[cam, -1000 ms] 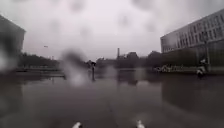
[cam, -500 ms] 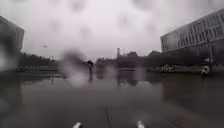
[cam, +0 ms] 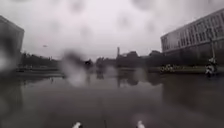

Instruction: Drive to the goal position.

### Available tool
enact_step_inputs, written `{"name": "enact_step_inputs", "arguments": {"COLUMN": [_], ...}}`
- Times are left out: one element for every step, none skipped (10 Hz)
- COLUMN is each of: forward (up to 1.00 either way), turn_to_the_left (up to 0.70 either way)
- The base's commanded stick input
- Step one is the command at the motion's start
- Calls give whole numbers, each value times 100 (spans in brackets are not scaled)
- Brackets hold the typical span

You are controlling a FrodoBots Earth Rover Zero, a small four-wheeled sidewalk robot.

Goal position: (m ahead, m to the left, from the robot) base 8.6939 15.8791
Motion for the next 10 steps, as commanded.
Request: {"name": "enact_step_inputs", "arguments": {"forward": [70,70,70,70,70,70,70,70,70,70], "turn_to_the_left": [1,1,1,1,1,1,1,1,1,1]}}
